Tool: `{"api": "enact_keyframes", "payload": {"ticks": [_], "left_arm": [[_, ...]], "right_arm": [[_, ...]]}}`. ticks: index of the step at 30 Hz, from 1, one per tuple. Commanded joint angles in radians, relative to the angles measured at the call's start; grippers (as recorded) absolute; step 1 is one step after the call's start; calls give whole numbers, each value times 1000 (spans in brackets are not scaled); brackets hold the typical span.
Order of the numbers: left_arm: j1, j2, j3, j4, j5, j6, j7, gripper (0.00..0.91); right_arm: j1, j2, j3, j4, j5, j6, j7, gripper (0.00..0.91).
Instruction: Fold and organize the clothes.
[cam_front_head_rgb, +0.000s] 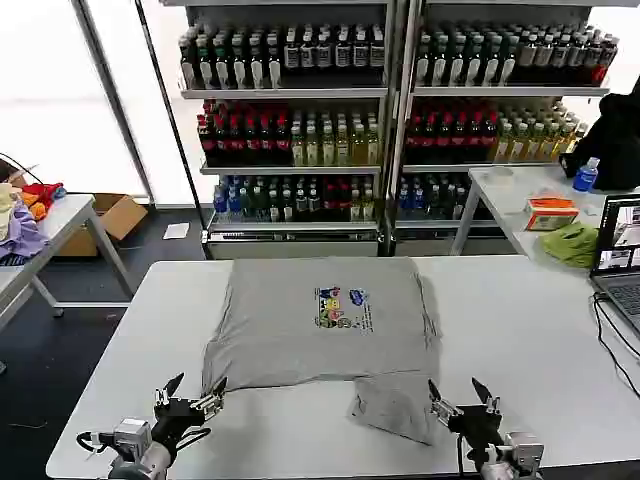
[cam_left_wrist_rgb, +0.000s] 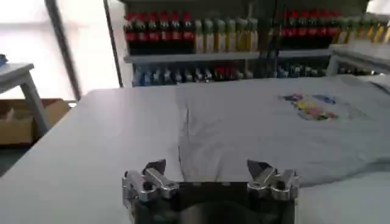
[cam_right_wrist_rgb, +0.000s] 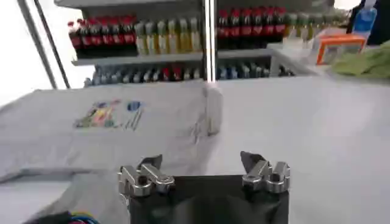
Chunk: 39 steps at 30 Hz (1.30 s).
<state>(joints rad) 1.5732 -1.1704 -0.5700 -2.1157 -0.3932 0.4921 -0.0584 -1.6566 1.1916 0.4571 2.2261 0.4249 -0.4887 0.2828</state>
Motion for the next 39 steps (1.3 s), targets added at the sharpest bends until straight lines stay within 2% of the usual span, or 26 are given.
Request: {"api": "enact_keyframes", "payload": {"ticks": [1,2,4,6,7,9,10,11,12,13,14,15,16,29,39], "left_arm": [[-66,89,28,61,-87,86,-40,907],[-76,87,31,66,-90,86,-39,907],[-93,82,35,78,-93,85,-40,907],[-107,81,39,97,-92,85,-38,907],[-116,82,42,103,-91,85,-39,907],[-125,82,46,111,-91,85,-39,907],[-132,82,47,118,-91,85,-41,907],[-135,82,48,121,-91,85,-40,907],[-143,82,48,128,-91,85,-38,725],[-147,81,48,132,-92,85,-38,464],[-153,79,48,138,-94,85,-37,272],[-157,79,48,143,-98,85,-35,272],[-161,77,49,147,-101,85,-36,30],[-169,30,79,174,-74,85,-15,40],[-142,0,94,150,-76,76,-10,40]], "right_arm": [[3,5,-67,14,-28,-90,85,907],[3,9,-67,9,-26,-90,80,877],[2,15,-76,7,-26,-90,81,877],[-4,18,-85,7,-26,-90,82,766],[-8,17,-93,6,-25,-90,77,423],[-7,21,-103,0,-25,-89,72,212],[2,27,-110,-13,-26,-88,70,10],[10,32,-117,-22,-28,-89,69,0],[18,37,-124,-28,-32,-88,68,0],[23,40,-129,-31,-40,-87,69,0],[29,44,-131,-35,-46,-86,68,0],[34,45,-132,-39,-46,-82,67,0],[39,45,-132,-44,-46,-81,68,0],[41,40,-128,-46,-27,-57,41,0],[23,20,-110,-23,10,16,-18,0]]}}
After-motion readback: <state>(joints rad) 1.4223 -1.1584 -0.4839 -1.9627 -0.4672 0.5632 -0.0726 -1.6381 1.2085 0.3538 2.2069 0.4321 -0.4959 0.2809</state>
